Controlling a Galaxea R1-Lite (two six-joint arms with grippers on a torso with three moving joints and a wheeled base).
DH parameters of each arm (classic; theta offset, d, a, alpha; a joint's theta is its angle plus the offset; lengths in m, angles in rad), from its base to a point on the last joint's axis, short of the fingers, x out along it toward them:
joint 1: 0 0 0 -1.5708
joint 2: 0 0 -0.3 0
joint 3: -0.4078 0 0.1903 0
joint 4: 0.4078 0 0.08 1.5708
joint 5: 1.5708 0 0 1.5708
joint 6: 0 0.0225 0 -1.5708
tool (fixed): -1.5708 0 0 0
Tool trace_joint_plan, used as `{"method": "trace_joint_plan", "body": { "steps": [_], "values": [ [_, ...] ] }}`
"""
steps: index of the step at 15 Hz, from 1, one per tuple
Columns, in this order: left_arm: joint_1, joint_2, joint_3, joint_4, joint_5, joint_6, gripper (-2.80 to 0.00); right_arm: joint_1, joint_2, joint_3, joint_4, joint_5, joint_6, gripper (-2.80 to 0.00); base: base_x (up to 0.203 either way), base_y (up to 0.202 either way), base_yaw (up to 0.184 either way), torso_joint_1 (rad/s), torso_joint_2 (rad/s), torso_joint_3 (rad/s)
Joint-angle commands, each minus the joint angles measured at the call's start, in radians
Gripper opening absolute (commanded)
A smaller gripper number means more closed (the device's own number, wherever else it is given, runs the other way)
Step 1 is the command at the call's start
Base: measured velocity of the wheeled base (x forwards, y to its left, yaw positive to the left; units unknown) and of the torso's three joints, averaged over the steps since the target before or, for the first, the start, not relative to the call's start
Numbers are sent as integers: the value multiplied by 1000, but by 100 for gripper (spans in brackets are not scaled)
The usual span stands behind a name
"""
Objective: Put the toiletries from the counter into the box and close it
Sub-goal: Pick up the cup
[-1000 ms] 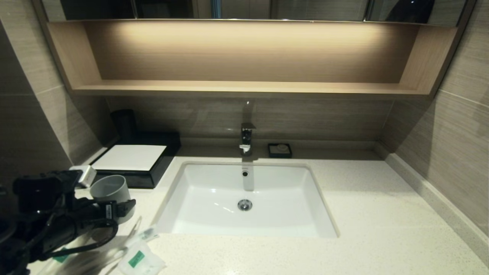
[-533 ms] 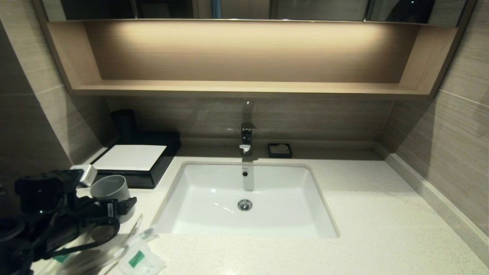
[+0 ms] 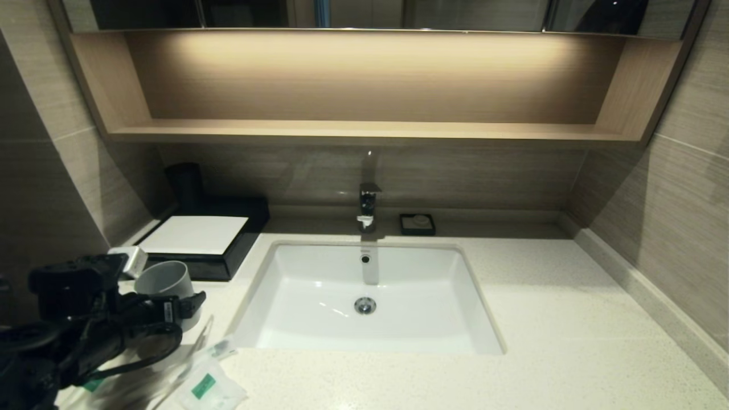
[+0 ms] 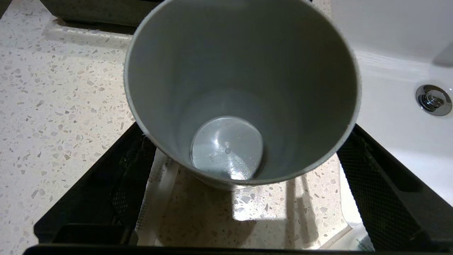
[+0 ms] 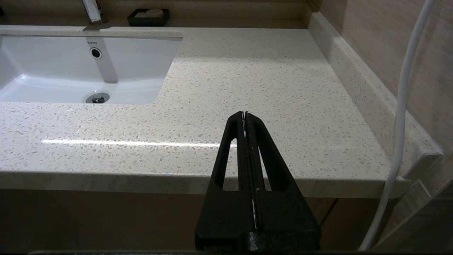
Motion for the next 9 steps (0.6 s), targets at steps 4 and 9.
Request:
{"method": "trace_joint_plan", "body": {
  "steps": [4, 9],
  "values": [
    [0, 17, 0, -7, -1, -1, -280, 0, 0, 1, 0, 0, 0, -280, 0, 0, 0, 0, 0, 0],
    [0, 23, -2, -7, -4, 1, -280, 0, 0, 2, 0, 0, -1, -280, 0, 0, 0, 0, 0, 0]
  ]
}}
